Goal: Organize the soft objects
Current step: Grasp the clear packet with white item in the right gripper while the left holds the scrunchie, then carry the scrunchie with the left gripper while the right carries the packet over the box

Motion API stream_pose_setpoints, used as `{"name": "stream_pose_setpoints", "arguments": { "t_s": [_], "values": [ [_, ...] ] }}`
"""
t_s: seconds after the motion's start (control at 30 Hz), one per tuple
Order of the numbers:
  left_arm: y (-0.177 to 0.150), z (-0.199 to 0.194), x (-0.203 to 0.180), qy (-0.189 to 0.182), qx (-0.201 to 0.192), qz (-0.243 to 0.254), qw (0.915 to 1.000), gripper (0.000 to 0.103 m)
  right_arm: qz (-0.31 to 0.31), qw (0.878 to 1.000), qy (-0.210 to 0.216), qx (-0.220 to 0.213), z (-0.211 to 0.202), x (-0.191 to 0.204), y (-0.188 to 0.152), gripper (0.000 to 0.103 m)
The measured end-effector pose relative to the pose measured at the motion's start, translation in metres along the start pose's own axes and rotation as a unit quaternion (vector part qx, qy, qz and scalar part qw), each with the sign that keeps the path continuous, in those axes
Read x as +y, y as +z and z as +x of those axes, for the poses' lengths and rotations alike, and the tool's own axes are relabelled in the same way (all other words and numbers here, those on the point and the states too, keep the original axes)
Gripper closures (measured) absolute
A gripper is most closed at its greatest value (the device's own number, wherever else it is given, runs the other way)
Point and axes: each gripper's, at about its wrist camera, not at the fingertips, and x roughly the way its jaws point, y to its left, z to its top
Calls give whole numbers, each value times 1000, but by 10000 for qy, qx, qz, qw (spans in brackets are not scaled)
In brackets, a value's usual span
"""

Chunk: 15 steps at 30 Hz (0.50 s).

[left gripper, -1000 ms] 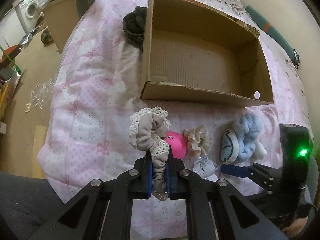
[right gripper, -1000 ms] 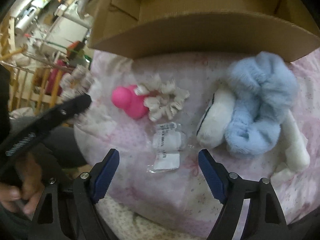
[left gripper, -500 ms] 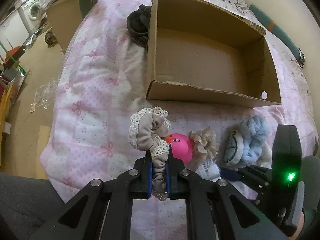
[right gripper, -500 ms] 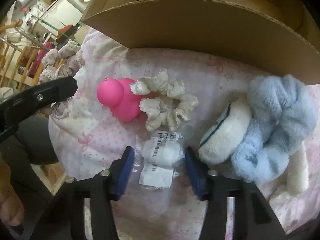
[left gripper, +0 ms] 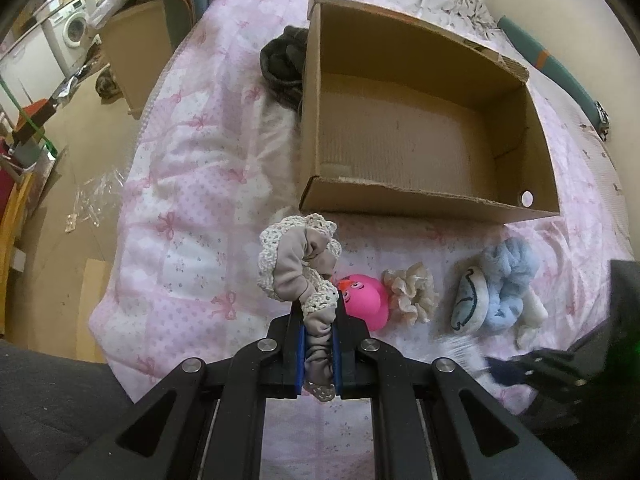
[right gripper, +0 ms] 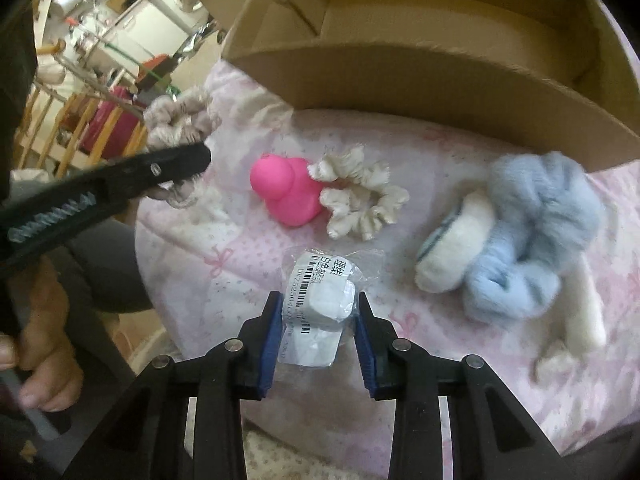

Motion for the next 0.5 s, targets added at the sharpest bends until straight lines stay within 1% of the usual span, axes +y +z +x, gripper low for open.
{"name": "stream_pose_setpoints", "arguments": {
  "t_s": [0.1,0.2,0.3,0.4,0.5],
  "values": [
    [1,-7,0,169,-226,12,9996,94,228,9988,148,-403,-25,-9,3,67],
    [4,-13,3,180,-385,-78,9991,94,422,9943,345,-916,-51,-15,4,67],
    [5,-16,6,204,-458,-138,9986,94,502,9887,366,-1365,-73,-22,9,67],
    [7,-19,6,233,-550,-146,9981,94,568,9828,337,-1725,-93,-33,12,67],
    [11,-24,3,218,-670,-140,9974,94,694,9783,367,-1920,-100,-43,18,67]
  ]
}}
